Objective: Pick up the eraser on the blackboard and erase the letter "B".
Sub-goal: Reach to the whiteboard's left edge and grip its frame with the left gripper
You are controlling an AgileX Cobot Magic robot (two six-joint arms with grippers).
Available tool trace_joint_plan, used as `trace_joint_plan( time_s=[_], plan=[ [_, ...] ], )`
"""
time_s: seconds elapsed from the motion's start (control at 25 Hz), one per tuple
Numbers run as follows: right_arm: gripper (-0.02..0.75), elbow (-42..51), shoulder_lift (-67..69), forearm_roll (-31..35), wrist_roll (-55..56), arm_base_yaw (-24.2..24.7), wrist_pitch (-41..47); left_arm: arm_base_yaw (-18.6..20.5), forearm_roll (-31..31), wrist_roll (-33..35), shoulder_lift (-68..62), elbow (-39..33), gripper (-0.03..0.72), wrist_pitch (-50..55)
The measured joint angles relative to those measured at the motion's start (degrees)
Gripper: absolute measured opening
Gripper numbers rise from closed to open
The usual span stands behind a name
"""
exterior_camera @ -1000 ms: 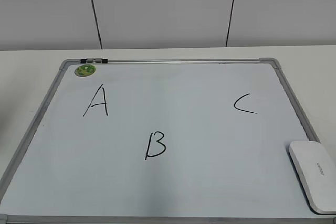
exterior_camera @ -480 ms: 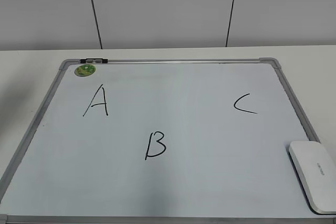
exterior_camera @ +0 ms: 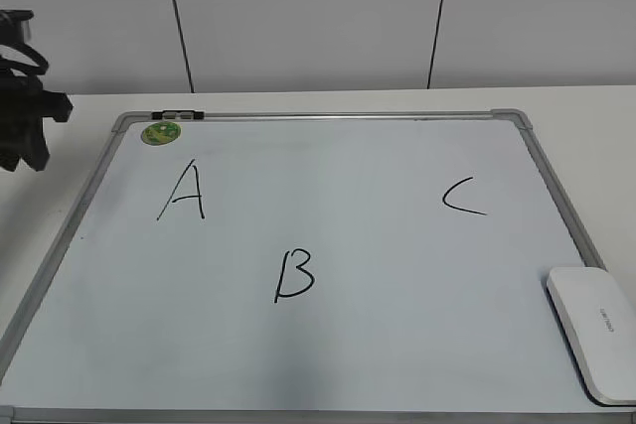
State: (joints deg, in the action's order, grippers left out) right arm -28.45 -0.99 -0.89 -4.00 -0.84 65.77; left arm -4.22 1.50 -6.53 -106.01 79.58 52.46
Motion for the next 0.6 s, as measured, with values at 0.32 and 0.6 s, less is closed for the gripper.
trace_joint_plan(
  time_s=[0.32,0.6],
  plan=[
    [0.554,0.0,0.0,0.0,0.0,0.0,0.0,-0.5,-0.1,0.0,-6.7,3.6,0.241,2.5],
    [0.554,0.0,0.0,0.0,0.0,0.0,0.0,-0.5,-0.1,0.2,-10.7,4.1,0.241,2.8]
  ],
)
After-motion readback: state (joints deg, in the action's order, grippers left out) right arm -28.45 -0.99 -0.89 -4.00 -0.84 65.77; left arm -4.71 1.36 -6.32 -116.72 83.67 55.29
